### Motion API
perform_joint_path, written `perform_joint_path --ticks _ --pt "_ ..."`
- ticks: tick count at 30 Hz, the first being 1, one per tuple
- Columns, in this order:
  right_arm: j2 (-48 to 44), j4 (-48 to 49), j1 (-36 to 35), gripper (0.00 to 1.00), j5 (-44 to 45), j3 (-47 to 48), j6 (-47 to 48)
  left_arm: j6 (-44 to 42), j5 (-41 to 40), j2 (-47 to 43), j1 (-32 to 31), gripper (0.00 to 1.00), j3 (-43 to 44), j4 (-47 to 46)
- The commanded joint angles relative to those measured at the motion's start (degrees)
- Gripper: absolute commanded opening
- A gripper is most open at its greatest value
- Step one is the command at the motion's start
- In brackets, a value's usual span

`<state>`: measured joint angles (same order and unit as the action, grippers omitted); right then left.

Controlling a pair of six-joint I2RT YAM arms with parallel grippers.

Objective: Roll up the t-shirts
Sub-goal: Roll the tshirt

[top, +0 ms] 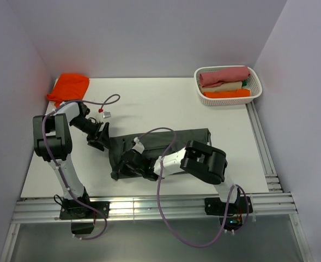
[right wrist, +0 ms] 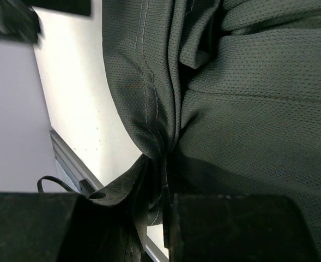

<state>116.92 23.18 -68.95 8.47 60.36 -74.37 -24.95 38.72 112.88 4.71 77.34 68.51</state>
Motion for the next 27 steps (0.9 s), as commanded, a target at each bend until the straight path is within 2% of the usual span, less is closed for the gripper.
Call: perform_joint_path --ticks 1,12,15,18,20,21,23,25,27 --pt "-1.3 1.8 0.5 0.06 0.7 -0.1 -0.6 -3.4 5.0 1.0 -0.1 0.70 -1.0 2.2" --pt "-1.3 0.8 0.5 0.05 1.1 0.0 -0.3 1.8 4.0 2.3 -2.9 0.70 -4.0 -3.9" --pt "-1.4 0.6 0.5 0.05 1.4 0.0 -0.2 3.9 3.4 2.1 -3.6 0.63 -4.4 -5.9" --pt "-1.5 -0.1 0.6 0.05 1.6 -0.1 -0.2 5.7 2.2 1.6 -4.0 0.48 -4.1 -7.5" --pt "-1.7 -0.9 0.6 0.05 1.9 0.0 0.0 6.6 1.2 0.7 -4.1 0.33 -3.9 -8.0" --pt "-1.7 -1.2 0.5 0.05 2.1 0.2 0.1 6.8 0.9 0.2 -4.2 0.20 -3.9 -8.2" --pt "-2.0 -2.9 0.5 0.09 2.4 0.5 0.5 7.6 0.3 -1.2 -4.2 0.14 -3.8 -8.2" --pt "-2.1 -5.1 0.5 0.13 3.0 1.5 1.0 8.9 -1.2 -2.4 -4.2 0.03 -3.8 -8.7" --pt "-2.6 -7.1 0.3 0.18 3.7 2.7 1.3 9.8 -2.6 -4.0 -6.0 0.01 -3.7 -9.1"
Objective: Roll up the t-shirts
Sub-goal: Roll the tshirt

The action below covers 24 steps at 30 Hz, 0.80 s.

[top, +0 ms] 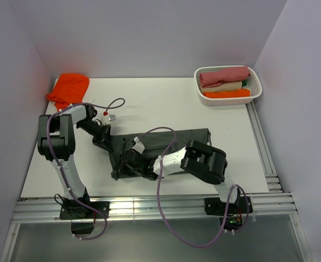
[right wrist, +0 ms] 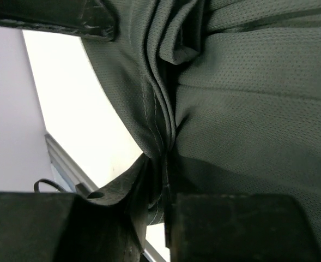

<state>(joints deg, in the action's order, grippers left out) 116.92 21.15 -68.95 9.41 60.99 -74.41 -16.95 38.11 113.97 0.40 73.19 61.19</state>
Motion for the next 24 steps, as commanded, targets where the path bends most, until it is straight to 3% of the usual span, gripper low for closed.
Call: perform_joint_path --ticks 1,7,13,24 --pt "-2.8 -7.8 0.3 0.24 3.6 2.5 1.7 2.5 -2.2 -5.5 -2.0 0.00 0.6 -1.8" --pt "-4.4 -20.7 -0.9 0.50 8.1 8.3 2.7 4.6 -5.7 -7.9 -3.4 0.00 1.4 -1.2" --pt "-4.6 -33.5 -2.2 0.52 13.5 15.0 3.5 6.1 -7.8 -8.1 -3.9 0.00 1.4 -1.5" --pt "2.0 -45.0 -4.2 0.54 20.6 33.1 8.8 8.0 -9.5 -7.8 -5.4 0.00 1.7 -1.9"
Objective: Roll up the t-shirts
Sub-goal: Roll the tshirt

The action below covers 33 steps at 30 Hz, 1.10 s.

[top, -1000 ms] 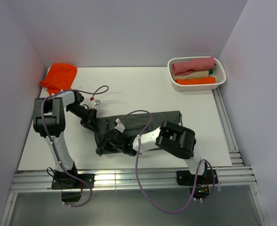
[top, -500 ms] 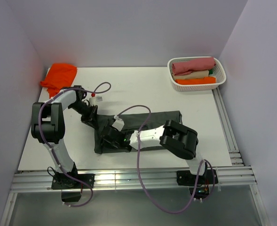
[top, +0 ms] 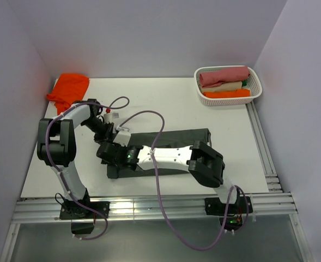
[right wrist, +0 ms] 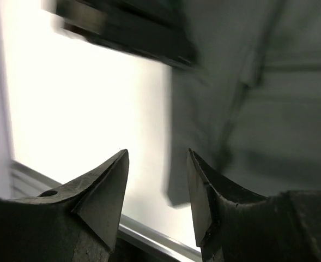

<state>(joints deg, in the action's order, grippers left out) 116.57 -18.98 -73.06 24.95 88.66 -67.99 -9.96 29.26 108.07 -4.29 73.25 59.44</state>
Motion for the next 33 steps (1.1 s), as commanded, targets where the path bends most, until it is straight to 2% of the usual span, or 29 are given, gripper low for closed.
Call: perform_joint_path --ticks 1,8,14,29,31,33 --pt "4.3 -7.4 -0.1 0.55 6.4 7.1 2.8 1.1 -0.8 -1.9 -0.7 0.00 1.7 -0.1" --pt "12.2 -16.2 0.3 0.56 9.2 19.6 3.0 1.8 -1.6 -1.5 -1.1 0.00 2.3 -0.2" --pt "15.3 -19.5 0.5 0.56 10.1 23.4 2.9 2.1 -1.8 -1.5 -1.3 0.00 2.8 -0.1" --pt "19.7 -19.1 1.6 0.57 7.4 26.5 4.7 2.3 -2.5 -1.2 -1.5 0.00 2.4 -0.2" --pt "20.4 -19.2 2.0 0.56 7.1 26.4 4.4 2.3 -2.6 -1.2 -1.5 0.00 2.3 -0.4" --pt "20.3 -19.0 2.1 0.48 6.7 26.1 4.2 2.4 -2.7 -0.9 -1.5 0.00 2.4 -0.2"
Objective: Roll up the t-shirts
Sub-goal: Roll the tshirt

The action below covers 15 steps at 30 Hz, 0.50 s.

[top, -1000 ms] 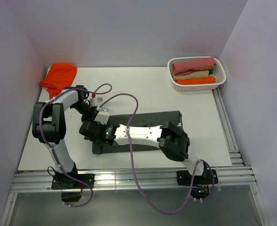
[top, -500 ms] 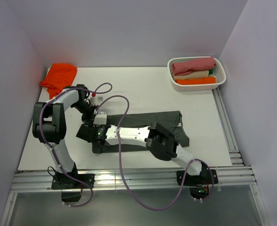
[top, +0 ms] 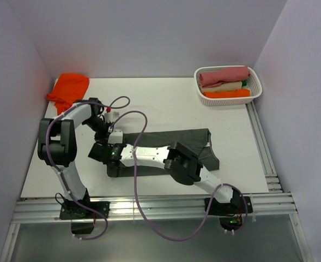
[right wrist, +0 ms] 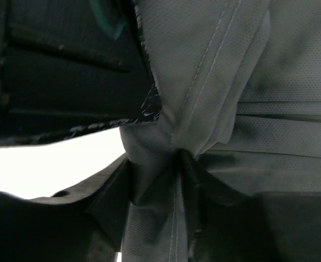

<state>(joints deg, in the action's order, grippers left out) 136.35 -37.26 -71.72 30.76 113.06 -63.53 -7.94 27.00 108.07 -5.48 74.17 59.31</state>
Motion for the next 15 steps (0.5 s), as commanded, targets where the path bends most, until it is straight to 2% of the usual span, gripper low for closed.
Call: perform_joint_path --ticks 1,2,5,7,8,9,10,11,13,14,15 --pt "0.4 -0.5 0.8 0.45 0.8 1.0 -0.4 0.5 -0.7 -1.0 -0.3 0.00 1.5 -0.2" --pt "0.1 0.1 0.9 0.38 0.4 0.5 -0.4 0.5 -0.7 -1.0 -0.3 0.00 1.7 -0.2" --pt "-1.0 3.8 1.2 0.28 -1.1 -3.4 -0.1 0.5 -0.6 -0.8 -0.3 0.00 2.1 -0.2" --pt "-3.5 11.4 1.5 0.24 -3.8 -9.8 0.9 0.4 -0.8 -0.8 -0.3 0.03 2.4 -0.2" --pt "-4.6 14.4 1.8 0.18 -4.7 -12.4 1.2 0.3 -0.8 -0.8 -0.3 0.06 2.9 0.0" --pt "-6.7 20.6 2.1 0.15 -7.1 -15.0 1.4 0.0 -0.7 -0.7 -0.2 0.15 3.3 0.1" --pt "-7.7 23.4 2.5 0.13 -8.0 -19.8 1.4 -0.1 -0.7 -0.8 -0.2 0.20 3.5 0.2" --pt "-9.5 26.2 2.9 0.09 -8.7 -22.0 1.1 -0.4 -0.4 -0.8 -0.2 0.30 4.2 0.2" --pt "-11.1 34.1 3.4 0.07 -11.2 -28.1 0.9 -0.9 0.3 -0.8 -0.2 0.40 5.2 0.9" --pt "-12.7 36.7 3.7 0.05 -12.1 -30.1 0.7 -1.3 0.7 -0.8 -0.2 0.49 6.3 1.0" --pt "-13.2 41.6 4.3 0.04 -12.8 -31.9 -0.1 -1.5 1.5 -1.0 -0.2 0.52 6.9 1.6"
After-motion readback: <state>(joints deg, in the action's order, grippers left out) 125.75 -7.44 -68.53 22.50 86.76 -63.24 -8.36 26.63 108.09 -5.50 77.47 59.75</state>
